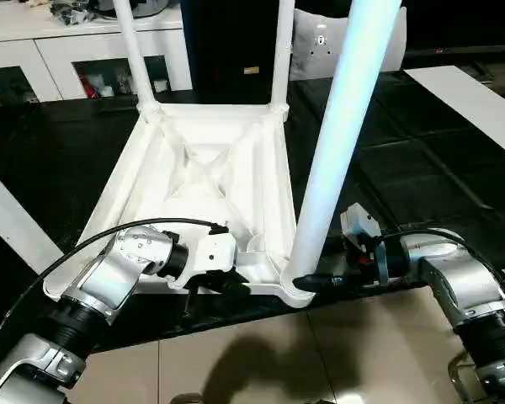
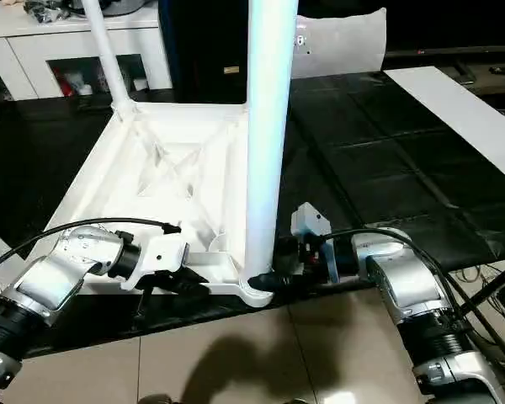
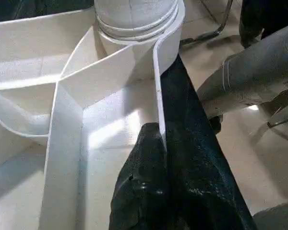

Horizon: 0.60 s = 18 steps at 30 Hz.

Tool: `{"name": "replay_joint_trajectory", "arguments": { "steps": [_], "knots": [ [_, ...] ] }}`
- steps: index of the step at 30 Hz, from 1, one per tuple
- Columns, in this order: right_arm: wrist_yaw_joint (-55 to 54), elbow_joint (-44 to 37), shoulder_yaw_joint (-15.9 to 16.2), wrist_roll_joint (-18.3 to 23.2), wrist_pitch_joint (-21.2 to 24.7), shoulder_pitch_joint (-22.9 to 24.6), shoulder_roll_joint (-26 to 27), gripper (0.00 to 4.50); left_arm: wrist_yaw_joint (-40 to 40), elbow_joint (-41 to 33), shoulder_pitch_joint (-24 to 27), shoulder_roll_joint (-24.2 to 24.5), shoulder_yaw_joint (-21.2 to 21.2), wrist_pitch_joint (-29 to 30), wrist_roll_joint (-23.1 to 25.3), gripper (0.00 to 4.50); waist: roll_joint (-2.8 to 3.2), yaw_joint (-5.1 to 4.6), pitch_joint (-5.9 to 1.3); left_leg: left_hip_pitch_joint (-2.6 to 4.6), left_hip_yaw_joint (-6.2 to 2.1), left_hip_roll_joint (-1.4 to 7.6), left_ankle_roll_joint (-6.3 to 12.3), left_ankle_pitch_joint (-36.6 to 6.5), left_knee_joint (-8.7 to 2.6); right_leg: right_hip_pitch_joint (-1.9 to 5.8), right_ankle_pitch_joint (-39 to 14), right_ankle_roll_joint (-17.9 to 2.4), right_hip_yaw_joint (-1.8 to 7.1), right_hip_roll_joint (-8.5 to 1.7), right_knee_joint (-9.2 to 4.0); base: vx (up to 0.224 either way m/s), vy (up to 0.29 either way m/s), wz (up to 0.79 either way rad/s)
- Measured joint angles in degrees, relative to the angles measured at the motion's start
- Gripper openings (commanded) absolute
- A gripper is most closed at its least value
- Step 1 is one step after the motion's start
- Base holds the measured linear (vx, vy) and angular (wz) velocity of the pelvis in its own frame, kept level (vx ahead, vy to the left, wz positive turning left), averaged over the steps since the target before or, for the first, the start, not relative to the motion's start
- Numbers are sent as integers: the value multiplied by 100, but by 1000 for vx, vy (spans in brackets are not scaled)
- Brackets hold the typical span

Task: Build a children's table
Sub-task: Rotate leg to tighten

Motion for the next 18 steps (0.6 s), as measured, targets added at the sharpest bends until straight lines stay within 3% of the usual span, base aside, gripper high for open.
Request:
{"name": "replay_joint_trajectory", "arguments": {
  "steps": [6, 13, 18],
  "knots": [
    [65, 68, 1, 13, -51, 0, 57, 221, -37, 98, -36, 1, 5, -48, -4, 0, 2, -3, -1, 5, 0, 1, -1, 1, 2, 1, 0, 0, 0, 0, 7, 0, 0, 0],
    [41, 75, -28, 15, -214, 47, 122, 199, -60, 93, -27, 30, 24, 13, -58, 0, 2, -16, -2, 6, 0, 3, -1, 1, 3, 1, 0, 0, 0, 2, 8, 0, 0, 0],
    [-887, 109, -223, -47, -219, 136, 620, 196, 382, -24, 45, -51, 279, 776, -76, 0, 15, -154, -5, 13, 1, 3, -8, 5, 11, 2, 9, -7, 2, 2, 15, 0, 0, 0]
  ]
}}
